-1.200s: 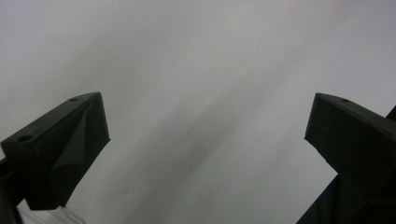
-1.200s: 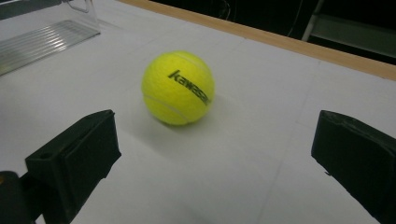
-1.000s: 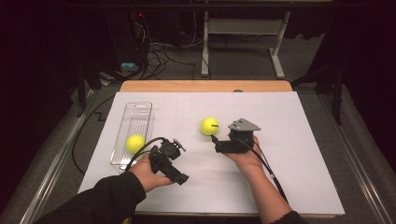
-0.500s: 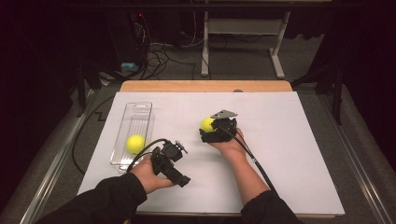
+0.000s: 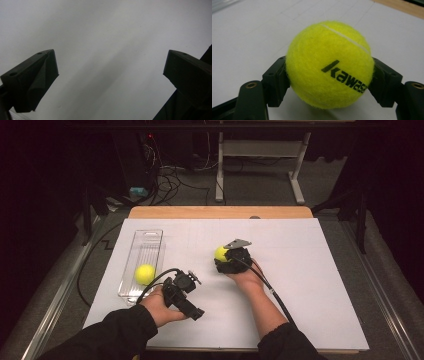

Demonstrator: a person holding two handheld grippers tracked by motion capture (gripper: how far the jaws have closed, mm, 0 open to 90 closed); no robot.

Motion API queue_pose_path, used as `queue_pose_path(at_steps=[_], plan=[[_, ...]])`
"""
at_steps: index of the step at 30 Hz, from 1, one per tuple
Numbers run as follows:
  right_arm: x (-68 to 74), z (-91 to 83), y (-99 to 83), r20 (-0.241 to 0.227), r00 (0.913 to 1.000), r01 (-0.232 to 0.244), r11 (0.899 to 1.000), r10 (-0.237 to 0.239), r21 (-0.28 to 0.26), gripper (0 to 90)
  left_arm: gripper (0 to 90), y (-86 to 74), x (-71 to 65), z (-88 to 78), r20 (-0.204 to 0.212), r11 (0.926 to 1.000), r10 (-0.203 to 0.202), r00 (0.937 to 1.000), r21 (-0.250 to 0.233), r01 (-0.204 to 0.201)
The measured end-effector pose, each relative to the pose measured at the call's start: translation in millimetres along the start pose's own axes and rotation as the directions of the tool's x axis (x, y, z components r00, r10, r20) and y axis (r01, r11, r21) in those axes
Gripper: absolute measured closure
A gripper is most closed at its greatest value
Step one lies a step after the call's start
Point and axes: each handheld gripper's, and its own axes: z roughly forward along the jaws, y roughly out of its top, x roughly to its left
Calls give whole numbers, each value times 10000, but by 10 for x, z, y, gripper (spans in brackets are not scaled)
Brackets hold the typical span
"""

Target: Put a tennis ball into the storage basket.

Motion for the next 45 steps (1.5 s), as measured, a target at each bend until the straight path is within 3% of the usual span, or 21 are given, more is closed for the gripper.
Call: queue_pose_path(at_steps=[10,13,25,33,40,45], plan=[[67,-523,-161,-165,9993,302,9930,-323,-1143,274,5,-29,5,-22,-45,10000,-68,10000,16,68],[100,-723,-307,-214,9990,356,9893,-390,-1415,274,5,-40,15,-44,-51,9999,-113,9999,-15,113],[76,-1164,-824,-245,9995,132,9836,-178,-1797,274,5,-3,19,-76,-144,9999,-142,9998,97,143],[60,-1332,-1043,-37,9999,153,9810,-164,-1936,274,5,58,6,-109,-109,9998,-177,9998,119,178],[100,-1317,-1065,-175,9997,156,9818,-192,-1892,275,5,120,0,-224,-86,9998,-148,9999,91,148],[215,-1308,-1039,-397,9987,238,9778,-327,-2081,275,5,171,-23,-336,-100,10000,-79,9999,28,79]])
